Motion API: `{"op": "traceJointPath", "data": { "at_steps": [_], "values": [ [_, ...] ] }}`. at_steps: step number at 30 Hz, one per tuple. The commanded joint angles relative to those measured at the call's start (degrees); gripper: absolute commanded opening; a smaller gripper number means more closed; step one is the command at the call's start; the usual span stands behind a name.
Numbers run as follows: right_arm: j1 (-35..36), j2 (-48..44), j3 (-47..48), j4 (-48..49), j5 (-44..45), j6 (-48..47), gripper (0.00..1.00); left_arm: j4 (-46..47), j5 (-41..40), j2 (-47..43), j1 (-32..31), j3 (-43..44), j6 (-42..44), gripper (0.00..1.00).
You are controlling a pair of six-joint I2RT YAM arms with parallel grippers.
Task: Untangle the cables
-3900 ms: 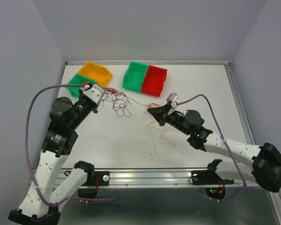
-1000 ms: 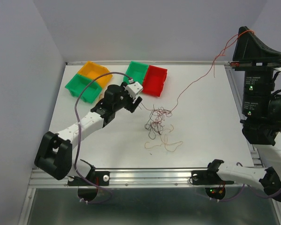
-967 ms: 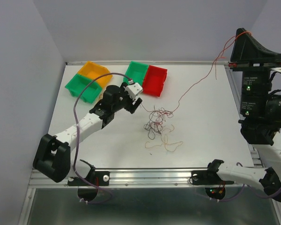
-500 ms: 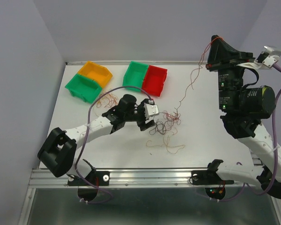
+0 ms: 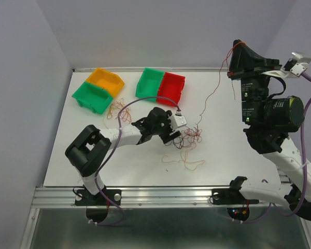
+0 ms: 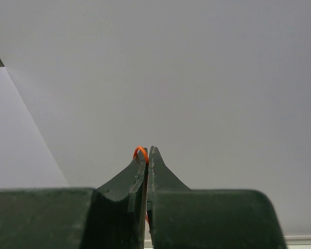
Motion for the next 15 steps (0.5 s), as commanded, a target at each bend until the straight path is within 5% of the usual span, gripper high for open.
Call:
{"op": "traceJointPath", "data": {
  "at_steps": [1, 8, 11, 15],
  "values": [
    [0.3, -1.5, -1.1, 2.7, -1.4, 0.7, 0.00, 6.1, -8.3, 1.4, 0.1, 3.5, -2.3, 0.84],
    [0.4, -1.4, -2.0, 2.7, -1.9, 1.5, 0.01, 7.2, -5.5, 5.0, 0.2, 5.7, -2.4, 0.77],
    [0.2, -0.5, -1.8, 2.7, -0.4, 1.0, 0.00, 4.8, -4.3, 8.5, 0.3, 8.7, -2.2, 0.64],
    [0.3, -0.4, -1.7, 2.9, 0.3, 1.5, 0.01, 3.6, 1.8, 9.7, 1.4, 10.0, -1.3, 0.31]
  ]
}}
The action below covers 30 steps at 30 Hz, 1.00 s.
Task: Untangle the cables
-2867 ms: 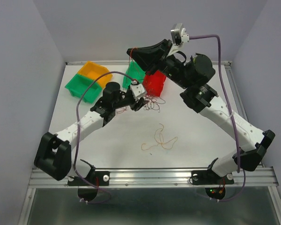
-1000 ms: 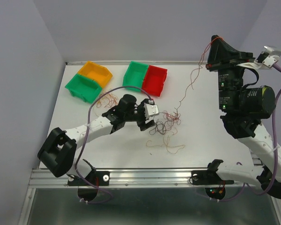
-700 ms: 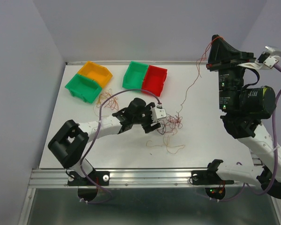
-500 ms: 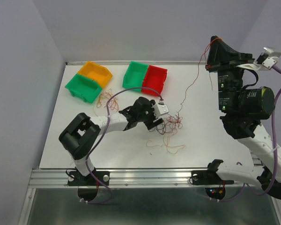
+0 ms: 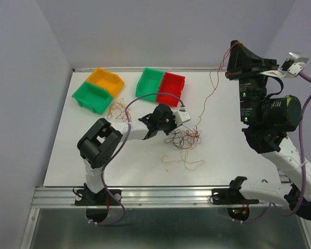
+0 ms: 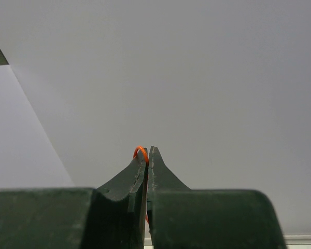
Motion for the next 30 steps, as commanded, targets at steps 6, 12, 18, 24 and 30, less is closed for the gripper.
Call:
{"op": "traceJointPath", "data": {
  "at_steps": [6, 12, 18, 24, 30],
  "values": [
    [0.3, 1.0, 0.4, 2.7, 8.6, -2.8, 0.01, -2.9, 0.1, -6.3, 2.9, 0.6, 0.0, 0.00],
    [-1.9, 6.5, 1.5, 2.5, 17.6, -5.3, 0.01, -12.6, -3.1, -22.1, 8.6, -0.5, -1.1, 0.00],
    [-12.5, 8.8, 2.2, -2.0, 17.3, 0.8, 0.01, -18.9, -12.8, -40.8, 10.0, -6.7, -0.9, 0.00],
    [-29.7, 10.9, 5.8, -20.7, 9.2, 16.5, 0.01, -24.7, -18.0, -55.6, 18.8, -9.4, 1.6, 0.00],
    [-47.2, 11.7, 3.0, -27.3, -7.3, 32.7, 0.00, -29.0, -23.8, -63.4, 22.8, -4.3, 3.9, 0.00]
  ]
}}
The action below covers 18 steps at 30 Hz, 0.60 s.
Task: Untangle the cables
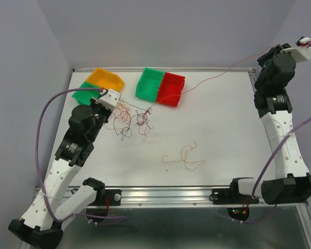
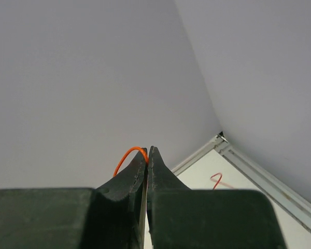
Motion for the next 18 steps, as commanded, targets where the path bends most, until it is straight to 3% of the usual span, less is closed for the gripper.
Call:
{"op": "traceJointPath", "data": {
  "at_steps": [1, 5, 7, 9, 11, 14, 18],
  "values": [
    [-6.9, -0.3, 0.2, -5.1, -10.9, 12.8, 0.01, -2.5, -5.2, -4.3, 1.2, 5.4, 2.2, 0.00],
    [-16.1, -0.8, -5.7, -5.4, -14.9, 19.8, 0.01, -4.4, -5.5, -4.8, 1.2, 8.0, 2.5, 0.00],
    [-23.1, -1.7, -11.3, -5.3, -22.3, 27.6, 0.01, -3.7, -10.0, -4.6, 1.3, 8.6, 3.2, 0.00],
    [-23.7, -2.4, -14.2, -5.1, -22.8, 27.5, 0.01, -1.1, -12.6, -5.3, 1.3, 8.2, 3.5, 0.00],
    [-23.7, -4.8, -19.5, -4.1, -23.7, 26.0, 0.00, -1.6, -10.7, -6.2, 1.3, 8.8, 2.9, 0.00],
    [-23.7, -9.0, -26.8, -0.8, -29.9, 23.4, 0.01, -5.2, -0.6, -3.6, 1.4, 12.2, 0.5, 0.00],
    [-23.7, -14.0, -34.6, 0.8, -31.5, 20.6, 0.05, -6.0, 4.5, -0.3, 1.4, 14.2, -1.8, 0.00]
  ]
}}
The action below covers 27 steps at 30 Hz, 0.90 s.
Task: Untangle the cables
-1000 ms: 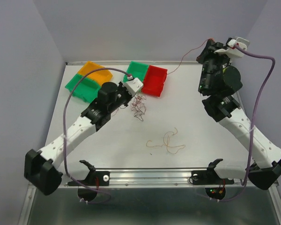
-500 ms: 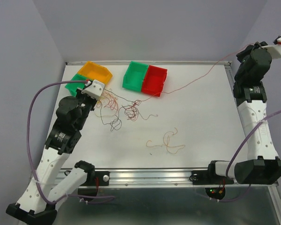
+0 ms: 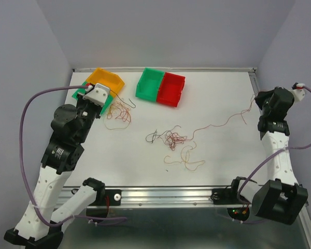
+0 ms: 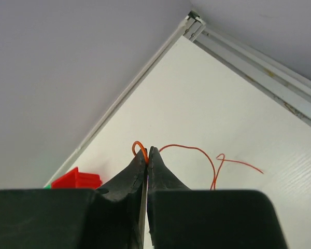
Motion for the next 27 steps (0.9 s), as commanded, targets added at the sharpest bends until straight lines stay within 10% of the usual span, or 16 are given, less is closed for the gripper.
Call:
{"op": "traceJointPath", "data": {
  "at_steps": [1, 2, 3, 6, 13, 19, 27],
  "values": [
    [0.1, -6.1, -5.2, 6.0, -5.0, -3.2, 0.08, 0.4, 7.2, 3.2, 0.1, 3.2, -2.8, 0.00],
    [0.1, -6.9, -5.7, 6.0, -6.0, -3.8, 0.14, 0.4, 7.3, 3.4, 0.2, 3.2, -2.8, 0.00],
    [0.1, -7.1, -6.1, 6.0, -8.7, -5.0, 0.46, 0.6, 9.2, 4.1, 0.2, 3.2, -3.2, 0.00],
    [0.4, -6.0, -4.6, 3.9, -15.5, -6.7, 1.00, 0.7, 11.4, 5.0, 0.0, 2.4, -3.5, 0.00],
    [11.8, -5.0, -3.8, -2.0, -14.0, -11.8, 1.00, 1.1, 13.7, 9.0, -0.1, -1.6, -3.0, 0.00],
    [26.7, -7.9, -9.5, -3.2, -19.4, -16.5, 0.78, 1.3, 14.6, 10.6, -0.4, -6.2, -0.9, 0.14],
    [43.4, -16.8, -22.7, -6.4, -3.4, -11.3, 0.80, 2.6, 17.2, 13.5, -0.7, -12.0, 1.2, 0.19]
  ]
}}
